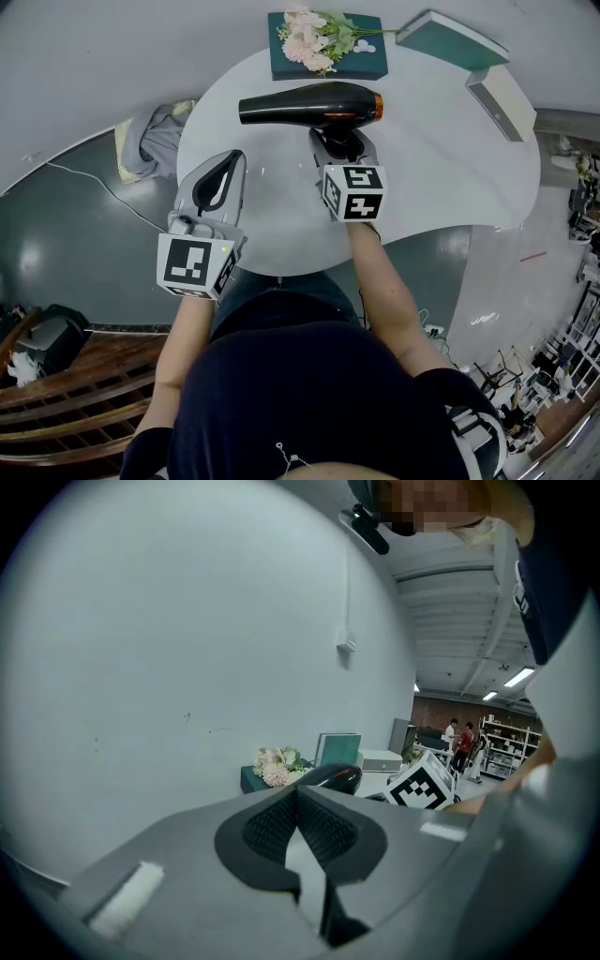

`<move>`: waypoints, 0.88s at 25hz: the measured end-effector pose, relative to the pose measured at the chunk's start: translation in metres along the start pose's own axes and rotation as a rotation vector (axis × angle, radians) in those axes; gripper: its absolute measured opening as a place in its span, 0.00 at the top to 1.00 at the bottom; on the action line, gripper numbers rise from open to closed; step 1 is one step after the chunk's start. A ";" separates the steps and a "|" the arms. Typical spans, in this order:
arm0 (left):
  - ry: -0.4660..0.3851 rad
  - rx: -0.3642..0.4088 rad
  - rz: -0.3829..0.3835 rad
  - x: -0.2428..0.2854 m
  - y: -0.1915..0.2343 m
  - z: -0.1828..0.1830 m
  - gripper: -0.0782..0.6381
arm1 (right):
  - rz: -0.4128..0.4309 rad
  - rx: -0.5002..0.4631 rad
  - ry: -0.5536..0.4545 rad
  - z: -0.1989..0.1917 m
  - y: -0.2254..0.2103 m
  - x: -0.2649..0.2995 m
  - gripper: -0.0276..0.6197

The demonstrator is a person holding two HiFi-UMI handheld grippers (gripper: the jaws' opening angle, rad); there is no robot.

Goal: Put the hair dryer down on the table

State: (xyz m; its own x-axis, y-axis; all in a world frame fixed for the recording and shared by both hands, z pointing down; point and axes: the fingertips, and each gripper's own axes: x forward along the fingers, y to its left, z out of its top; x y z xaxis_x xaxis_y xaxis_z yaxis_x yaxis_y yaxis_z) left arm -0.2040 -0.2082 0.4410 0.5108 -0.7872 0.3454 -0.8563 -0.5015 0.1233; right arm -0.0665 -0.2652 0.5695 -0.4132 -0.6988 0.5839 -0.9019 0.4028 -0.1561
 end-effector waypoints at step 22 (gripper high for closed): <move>0.026 -0.022 -0.011 0.010 0.010 -0.006 0.88 | 0.029 0.107 0.253 -0.049 -0.001 0.033 0.59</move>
State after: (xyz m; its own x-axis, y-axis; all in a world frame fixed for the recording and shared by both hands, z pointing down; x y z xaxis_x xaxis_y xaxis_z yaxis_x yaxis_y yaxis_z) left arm -0.2075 -0.2187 0.4514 0.5180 -0.7723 0.3676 -0.8524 -0.5017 0.1473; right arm -0.0728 -0.2597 0.6276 -0.4065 -0.5125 0.7564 -0.9039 0.3465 -0.2510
